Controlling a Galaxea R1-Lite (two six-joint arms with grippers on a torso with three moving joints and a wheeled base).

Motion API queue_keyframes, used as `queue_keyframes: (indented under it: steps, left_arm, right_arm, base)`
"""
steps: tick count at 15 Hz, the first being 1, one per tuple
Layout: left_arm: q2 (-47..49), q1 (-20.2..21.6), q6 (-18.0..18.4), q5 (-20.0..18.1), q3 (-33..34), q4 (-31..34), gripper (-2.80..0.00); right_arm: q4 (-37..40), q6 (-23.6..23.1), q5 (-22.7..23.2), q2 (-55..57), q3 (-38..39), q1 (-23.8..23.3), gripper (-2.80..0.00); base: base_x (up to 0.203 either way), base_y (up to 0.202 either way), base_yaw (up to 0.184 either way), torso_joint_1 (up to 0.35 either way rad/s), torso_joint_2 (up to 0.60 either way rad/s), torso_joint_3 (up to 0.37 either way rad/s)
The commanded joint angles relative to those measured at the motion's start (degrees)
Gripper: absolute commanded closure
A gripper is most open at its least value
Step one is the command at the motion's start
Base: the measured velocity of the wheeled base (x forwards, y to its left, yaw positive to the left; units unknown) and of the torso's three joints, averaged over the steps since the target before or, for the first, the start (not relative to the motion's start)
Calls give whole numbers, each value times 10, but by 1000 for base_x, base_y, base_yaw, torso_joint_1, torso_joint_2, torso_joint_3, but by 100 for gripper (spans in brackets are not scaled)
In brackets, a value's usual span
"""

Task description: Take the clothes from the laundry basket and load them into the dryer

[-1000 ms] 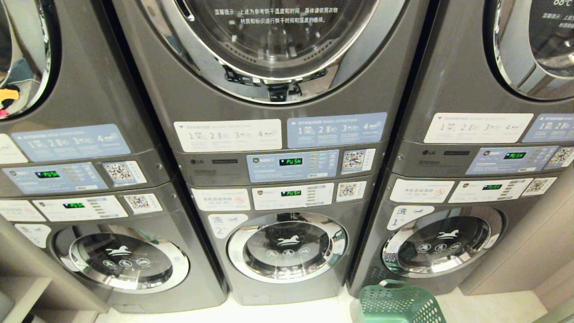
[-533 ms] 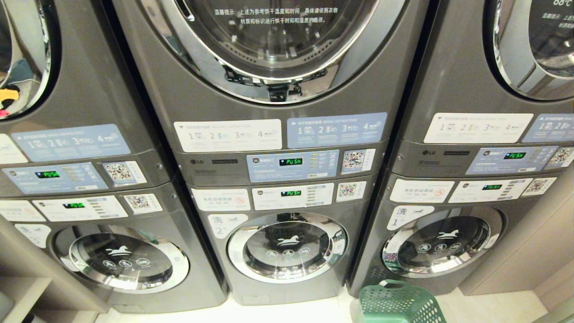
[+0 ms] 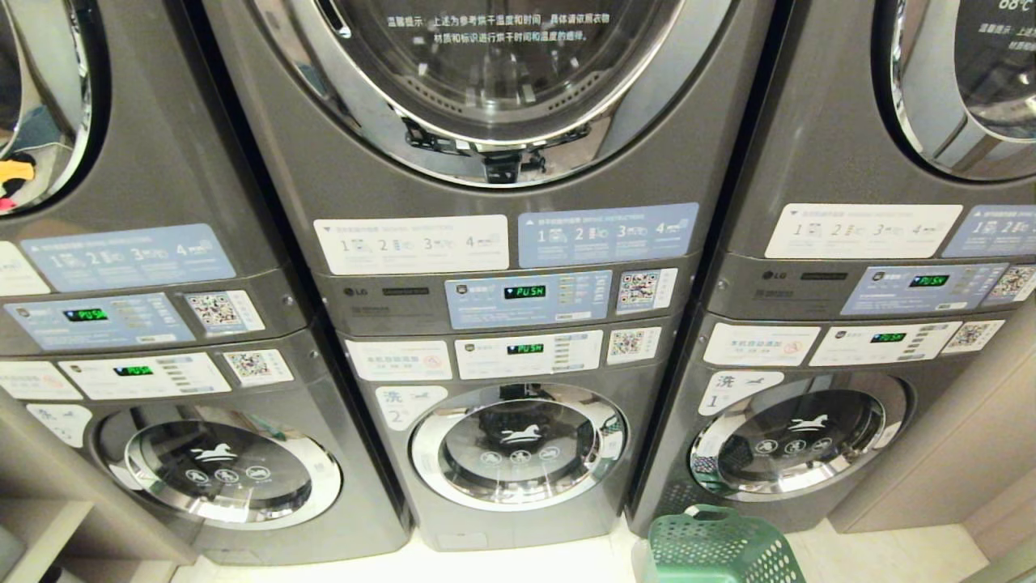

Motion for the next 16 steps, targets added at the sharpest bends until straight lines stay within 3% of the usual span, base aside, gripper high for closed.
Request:
queue_keyframes:
  steps: [1,5,8,16]
  left_arm:
    - [1,0,0,0,0,0,0]
    - [1,0,0,0,0,0,0]
    - [1,0,0,0,1,0,0]
    - [1,0,0,0,0,0,0]
  right_arm:
    - [0,0,1,0,0,0,0]
    - [0,5,0,0,0,0,0]
    - [-2,38,-5,0,0,0,0]
    - [-1,34,-6,0,0,0,0]
  base:
    - [0,0,0,0,0,0]
    - [0,0,0,0,0,0]
    - [0,0,0,0,0,0]
    - [0,0,0,0,0,0]
